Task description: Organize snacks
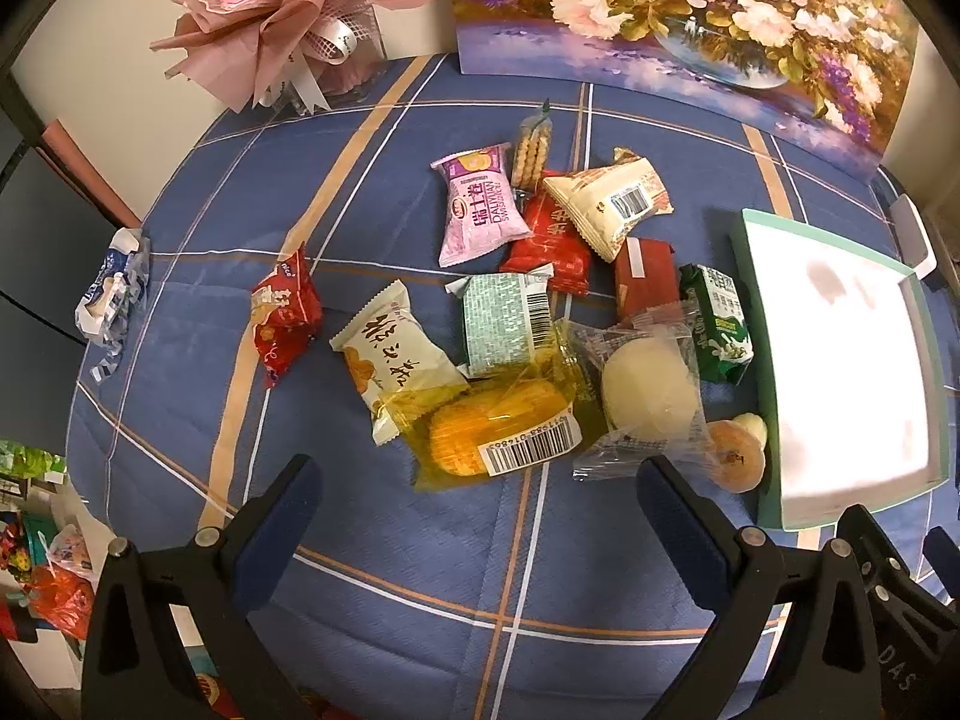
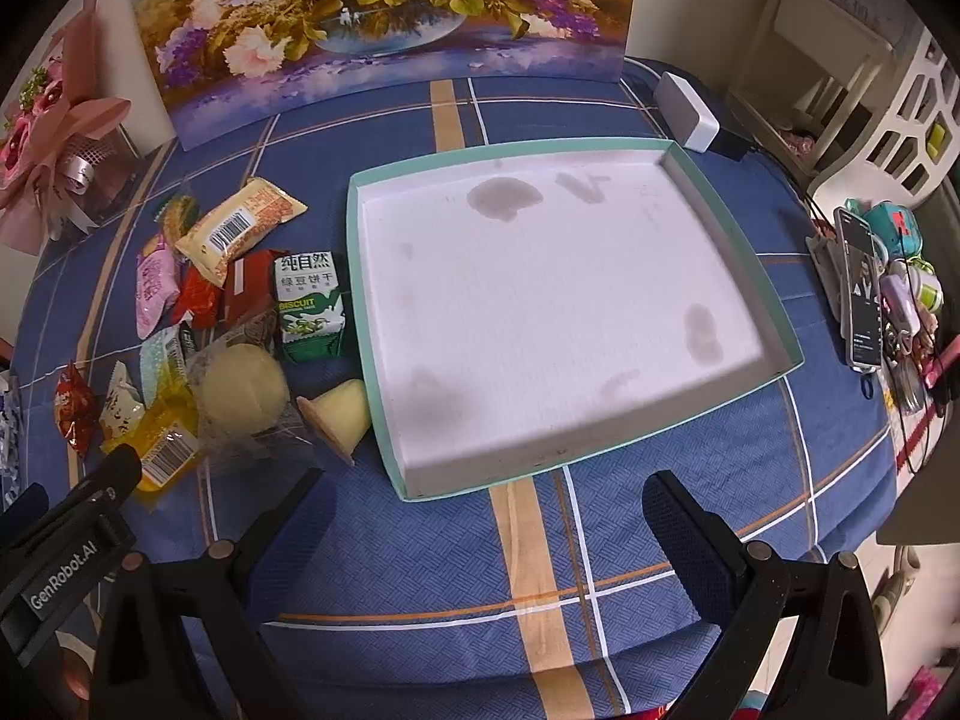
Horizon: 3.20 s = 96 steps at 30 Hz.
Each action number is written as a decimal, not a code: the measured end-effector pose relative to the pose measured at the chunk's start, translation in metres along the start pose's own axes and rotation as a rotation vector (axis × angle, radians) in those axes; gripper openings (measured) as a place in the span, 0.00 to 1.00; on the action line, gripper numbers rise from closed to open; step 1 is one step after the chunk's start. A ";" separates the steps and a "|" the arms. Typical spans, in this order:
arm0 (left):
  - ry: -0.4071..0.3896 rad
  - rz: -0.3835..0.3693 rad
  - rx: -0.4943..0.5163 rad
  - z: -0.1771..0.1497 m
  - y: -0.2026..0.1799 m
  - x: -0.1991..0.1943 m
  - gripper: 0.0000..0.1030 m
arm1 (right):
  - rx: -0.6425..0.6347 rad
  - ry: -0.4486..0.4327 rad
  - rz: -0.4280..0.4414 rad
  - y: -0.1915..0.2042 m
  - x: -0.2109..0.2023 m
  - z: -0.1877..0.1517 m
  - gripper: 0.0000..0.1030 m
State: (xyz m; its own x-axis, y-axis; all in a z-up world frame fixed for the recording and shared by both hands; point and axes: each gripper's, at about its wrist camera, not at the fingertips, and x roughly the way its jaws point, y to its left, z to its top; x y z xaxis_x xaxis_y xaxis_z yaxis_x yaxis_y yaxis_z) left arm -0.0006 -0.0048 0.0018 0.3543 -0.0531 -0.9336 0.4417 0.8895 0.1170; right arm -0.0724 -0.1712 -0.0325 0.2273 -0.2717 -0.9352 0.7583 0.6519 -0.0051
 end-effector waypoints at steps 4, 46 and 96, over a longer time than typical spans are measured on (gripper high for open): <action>0.002 -0.004 0.001 0.000 0.001 0.000 1.00 | -0.001 -0.001 0.001 -0.001 0.001 -0.002 1.00; 0.019 -0.010 0.002 -0.002 -0.002 0.005 1.00 | -0.008 0.006 0.000 0.001 0.000 -0.002 1.00; 0.186 -0.111 -0.475 0.014 0.119 0.081 1.00 | -0.145 0.018 0.311 0.108 0.037 0.018 0.89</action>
State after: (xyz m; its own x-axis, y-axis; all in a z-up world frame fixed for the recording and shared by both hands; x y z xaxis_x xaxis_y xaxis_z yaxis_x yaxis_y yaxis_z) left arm 0.0924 0.0900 -0.0551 0.1551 -0.1152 -0.9812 0.0305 0.9933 -0.1118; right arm 0.0291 -0.1238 -0.0616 0.4222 -0.0318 -0.9060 0.5590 0.7959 0.2326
